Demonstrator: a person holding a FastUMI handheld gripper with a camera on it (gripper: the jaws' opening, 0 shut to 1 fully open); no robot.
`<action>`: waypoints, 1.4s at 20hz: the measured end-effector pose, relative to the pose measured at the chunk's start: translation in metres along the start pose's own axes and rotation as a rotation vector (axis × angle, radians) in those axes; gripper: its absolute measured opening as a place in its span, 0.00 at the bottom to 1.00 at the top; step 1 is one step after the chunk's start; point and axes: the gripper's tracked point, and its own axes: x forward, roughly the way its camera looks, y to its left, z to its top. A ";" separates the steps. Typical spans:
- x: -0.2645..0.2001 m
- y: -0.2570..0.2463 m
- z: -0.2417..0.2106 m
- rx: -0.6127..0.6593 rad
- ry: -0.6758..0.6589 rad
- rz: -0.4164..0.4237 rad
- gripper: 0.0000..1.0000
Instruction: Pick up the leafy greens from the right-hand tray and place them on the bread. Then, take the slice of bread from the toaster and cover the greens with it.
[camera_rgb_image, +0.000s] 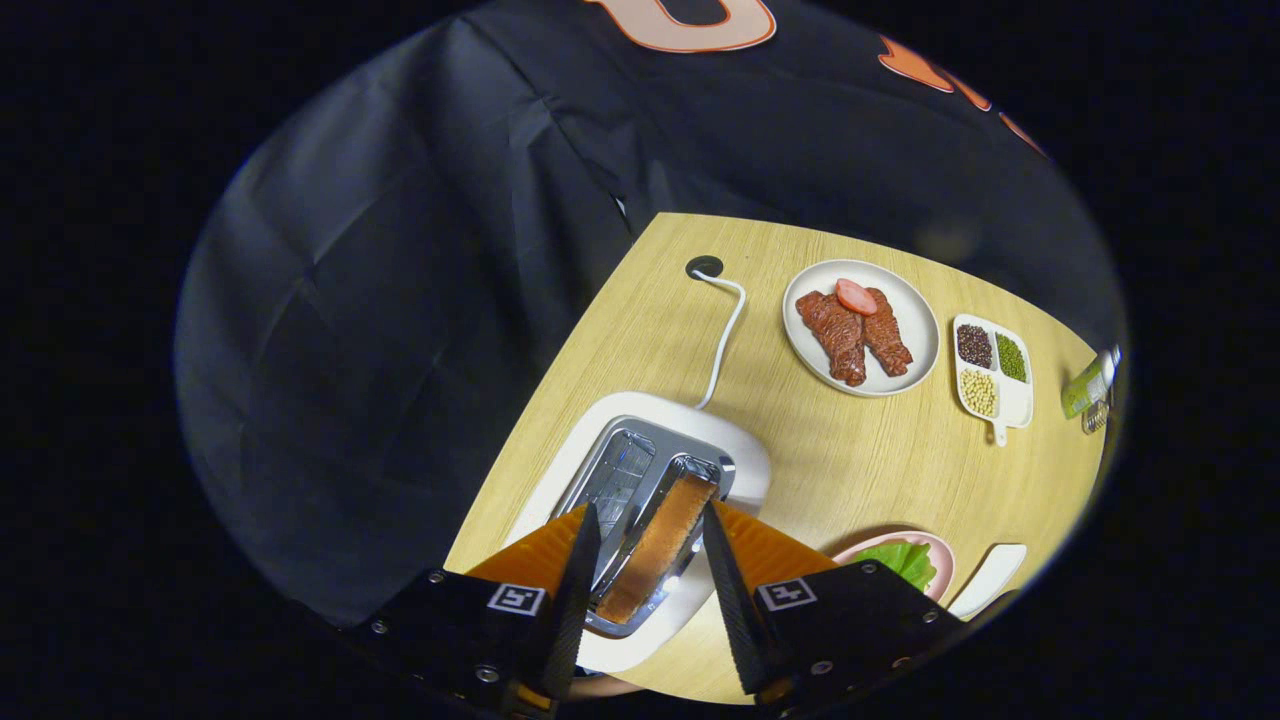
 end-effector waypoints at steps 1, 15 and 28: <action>0.003 0.001 -0.001 -0.005 0.004 -0.008 0.60; -0.002 -0.009 0.003 -0.083 0.097 -0.102 0.15; -0.074 -0.002 0.037 -0.050 -0.019 -0.042 0.15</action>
